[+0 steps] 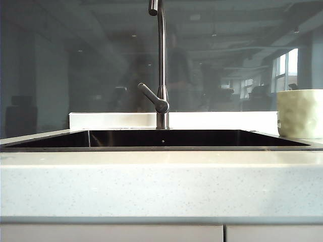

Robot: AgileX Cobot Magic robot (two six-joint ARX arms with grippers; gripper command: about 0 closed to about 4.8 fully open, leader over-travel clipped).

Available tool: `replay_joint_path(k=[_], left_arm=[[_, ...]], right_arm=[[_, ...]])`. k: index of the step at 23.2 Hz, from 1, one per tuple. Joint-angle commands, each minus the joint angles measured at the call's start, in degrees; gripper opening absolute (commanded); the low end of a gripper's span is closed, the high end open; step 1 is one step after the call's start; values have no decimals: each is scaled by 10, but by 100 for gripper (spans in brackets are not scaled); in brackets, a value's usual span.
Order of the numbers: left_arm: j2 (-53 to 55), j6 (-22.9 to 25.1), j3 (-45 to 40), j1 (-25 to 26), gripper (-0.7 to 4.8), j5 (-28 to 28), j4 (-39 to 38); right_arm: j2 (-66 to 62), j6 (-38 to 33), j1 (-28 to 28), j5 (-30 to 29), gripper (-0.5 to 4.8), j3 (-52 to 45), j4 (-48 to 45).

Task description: Pick up the mug next to the sink, go to the faucet to get some water, pour the water into the sink, and finally put the mug back to its place.

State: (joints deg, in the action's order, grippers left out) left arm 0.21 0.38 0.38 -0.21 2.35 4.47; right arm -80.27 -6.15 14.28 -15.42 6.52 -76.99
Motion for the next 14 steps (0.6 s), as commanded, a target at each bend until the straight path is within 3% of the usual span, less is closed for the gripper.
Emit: replay_joint_path(k=[1,14], left_arm=[[0,0,2,1,-6,0,7],[0,0,2,1,-6,0,7]], right_arm=[[2,0,0,1,-1,1,-8],[7,0,0,1,-1,1,-7]])
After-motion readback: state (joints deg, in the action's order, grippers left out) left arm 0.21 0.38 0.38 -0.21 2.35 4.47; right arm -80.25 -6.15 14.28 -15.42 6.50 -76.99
